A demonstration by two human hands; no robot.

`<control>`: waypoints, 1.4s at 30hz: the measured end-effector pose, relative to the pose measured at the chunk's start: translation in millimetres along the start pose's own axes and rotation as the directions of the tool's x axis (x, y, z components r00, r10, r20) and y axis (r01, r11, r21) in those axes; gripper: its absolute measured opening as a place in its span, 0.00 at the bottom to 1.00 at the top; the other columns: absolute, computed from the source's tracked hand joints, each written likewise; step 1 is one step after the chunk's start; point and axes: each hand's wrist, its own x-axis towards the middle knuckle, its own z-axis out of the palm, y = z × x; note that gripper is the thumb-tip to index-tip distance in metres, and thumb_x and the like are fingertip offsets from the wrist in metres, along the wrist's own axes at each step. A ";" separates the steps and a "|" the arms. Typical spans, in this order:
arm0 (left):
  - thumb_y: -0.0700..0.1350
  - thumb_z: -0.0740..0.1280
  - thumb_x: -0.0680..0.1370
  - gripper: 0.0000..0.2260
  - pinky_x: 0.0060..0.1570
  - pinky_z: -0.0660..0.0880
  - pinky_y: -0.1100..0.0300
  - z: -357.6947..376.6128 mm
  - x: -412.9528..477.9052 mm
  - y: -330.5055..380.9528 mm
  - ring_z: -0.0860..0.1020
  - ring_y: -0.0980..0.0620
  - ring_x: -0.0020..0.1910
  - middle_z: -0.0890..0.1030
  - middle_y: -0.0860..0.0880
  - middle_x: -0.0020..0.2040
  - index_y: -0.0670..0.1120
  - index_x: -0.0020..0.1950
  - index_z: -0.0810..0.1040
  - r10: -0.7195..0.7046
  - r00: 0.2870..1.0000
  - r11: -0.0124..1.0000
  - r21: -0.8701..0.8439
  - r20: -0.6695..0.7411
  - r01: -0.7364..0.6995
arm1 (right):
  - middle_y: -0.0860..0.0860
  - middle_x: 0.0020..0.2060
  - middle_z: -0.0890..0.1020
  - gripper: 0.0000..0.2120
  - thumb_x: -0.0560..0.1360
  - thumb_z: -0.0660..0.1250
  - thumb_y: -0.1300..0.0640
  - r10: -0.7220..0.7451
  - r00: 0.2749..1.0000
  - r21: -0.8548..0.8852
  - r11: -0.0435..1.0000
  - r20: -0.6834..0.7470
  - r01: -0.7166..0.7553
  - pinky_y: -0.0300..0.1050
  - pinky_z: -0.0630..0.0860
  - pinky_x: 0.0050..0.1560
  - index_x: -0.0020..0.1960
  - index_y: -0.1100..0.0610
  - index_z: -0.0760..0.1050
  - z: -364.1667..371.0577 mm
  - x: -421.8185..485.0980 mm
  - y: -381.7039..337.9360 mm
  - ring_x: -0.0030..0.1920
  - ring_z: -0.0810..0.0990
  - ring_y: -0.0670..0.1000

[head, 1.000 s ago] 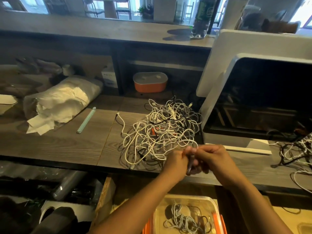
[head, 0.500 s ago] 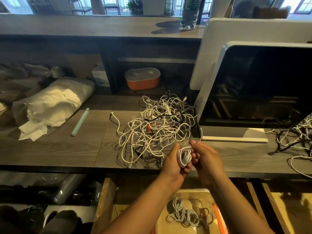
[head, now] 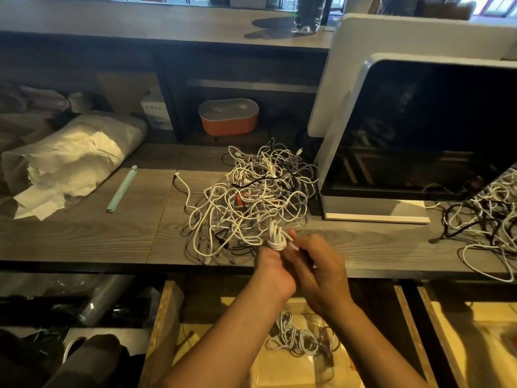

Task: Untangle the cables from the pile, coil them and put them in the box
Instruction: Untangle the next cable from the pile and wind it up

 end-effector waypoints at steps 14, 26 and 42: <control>0.50 0.55 0.79 0.16 0.38 0.67 0.59 -1.8 2.1 -0.9 0.73 0.49 0.36 0.76 0.45 0.35 0.44 0.39 0.76 0.025 1.000 0.968 0.250 0.006 -0.026 | 0.47 0.36 0.77 0.15 0.81 0.52 0.48 0.266 0.759 -0.377 0.926 0.594 -0.030 0.48 0.74 0.43 0.44 0.53 0.74 -51.8 49.1 -20.6 0.38 0.75 0.48; 0.52 0.61 0.80 0.15 0.32 0.66 0.60 1.6 -5.2 5.1 0.72 0.53 0.30 0.76 0.50 0.29 0.46 0.37 0.77 0.320 0.947 0.895 0.322 0.023 -0.310 | 0.39 0.37 0.70 0.12 0.76 0.61 0.49 0.106 0.900 -0.220 0.976 0.422 -0.012 0.36 0.68 0.34 0.44 0.52 0.81 -51.8 39.4 -17.5 0.37 0.72 0.42; 0.52 0.61 0.78 0.15 0.35 0.70 0.58 11.4 -12.7 -1.8 0.75 0.49 0.35 0.77 0.45 0.34 0.44 0.39 0.78 0.149 0.989 0.967 0.207 0.010 -0.148 | 0.51 0.39 0.78 0.05 0.74 0.68 0.64 0.068 0.968 -0.362 0.932 0.240 0.024 0.42 0.75 0.28 0.41 0.57 0.82 -47.6 41.7 -41.9 0.34 0.76 0.49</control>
